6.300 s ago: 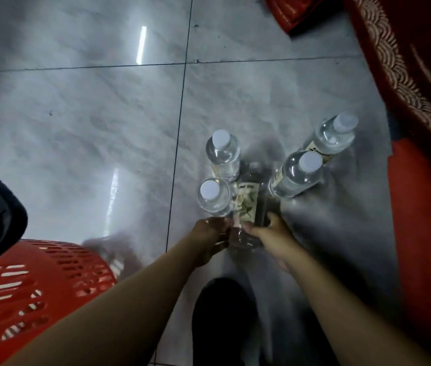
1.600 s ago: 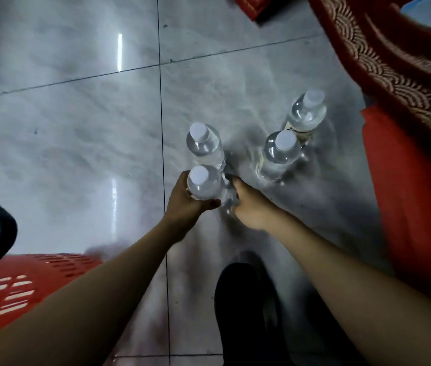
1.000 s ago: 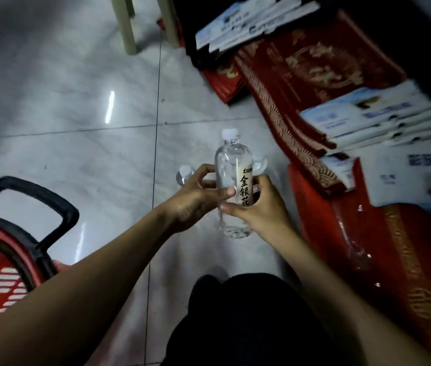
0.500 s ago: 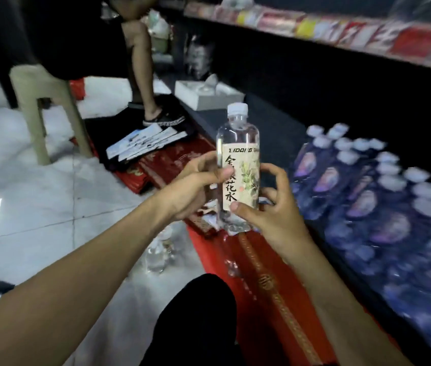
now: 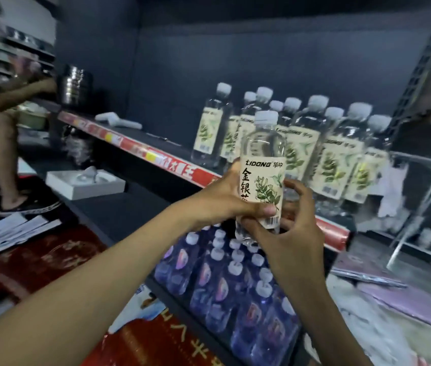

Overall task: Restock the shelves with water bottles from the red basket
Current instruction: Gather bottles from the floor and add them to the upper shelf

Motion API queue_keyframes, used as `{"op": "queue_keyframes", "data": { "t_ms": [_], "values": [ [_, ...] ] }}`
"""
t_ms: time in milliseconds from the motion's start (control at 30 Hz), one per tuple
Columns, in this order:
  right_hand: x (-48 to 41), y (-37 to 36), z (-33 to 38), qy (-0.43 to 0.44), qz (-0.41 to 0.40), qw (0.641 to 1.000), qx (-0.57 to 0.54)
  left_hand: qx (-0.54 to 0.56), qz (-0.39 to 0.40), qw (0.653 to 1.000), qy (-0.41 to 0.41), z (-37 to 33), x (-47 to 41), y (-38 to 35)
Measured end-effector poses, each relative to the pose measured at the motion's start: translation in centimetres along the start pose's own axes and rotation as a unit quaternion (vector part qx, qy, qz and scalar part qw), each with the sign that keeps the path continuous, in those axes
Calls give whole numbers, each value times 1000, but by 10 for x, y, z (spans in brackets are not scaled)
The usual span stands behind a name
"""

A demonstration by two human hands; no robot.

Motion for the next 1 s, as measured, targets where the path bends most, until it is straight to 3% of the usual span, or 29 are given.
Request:
{"op": "queue_keyframes", "data": {
  "t_ms": [167, 333, 567, 867, 1000],
  "values": [
    [-18, 61, 25, 20, -86, 992, 92, -75, -46, 996, -29, -34, -42, -23],
    [-29, 103, 22, 11, -135, 983, 122, -22, -45, 995, -86, -57, -69, -57],
    [-33, 148, -14, -26, -201, 969, 140, -189, -94, 968, -139, -66, -89, -109],
    [-52, 153, -28, -42, -207, 957, 198, -286, -200, 919, -183, -61, -85, -105],
    [-59, 149, -32, -45, -203, 955, 210, -276, -211, 921, -176, -54, -91, -97]
  ]
}}
Point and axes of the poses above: each hand's wrist, its own x-axis away from the middle knuckle, its own y-axis out of the back of the hand, z = x × y, the point moved 10 cm from there along -x, towards the middle knuckle, and after that the axes turned 7 degrees about -y, right-handed, at the moved point
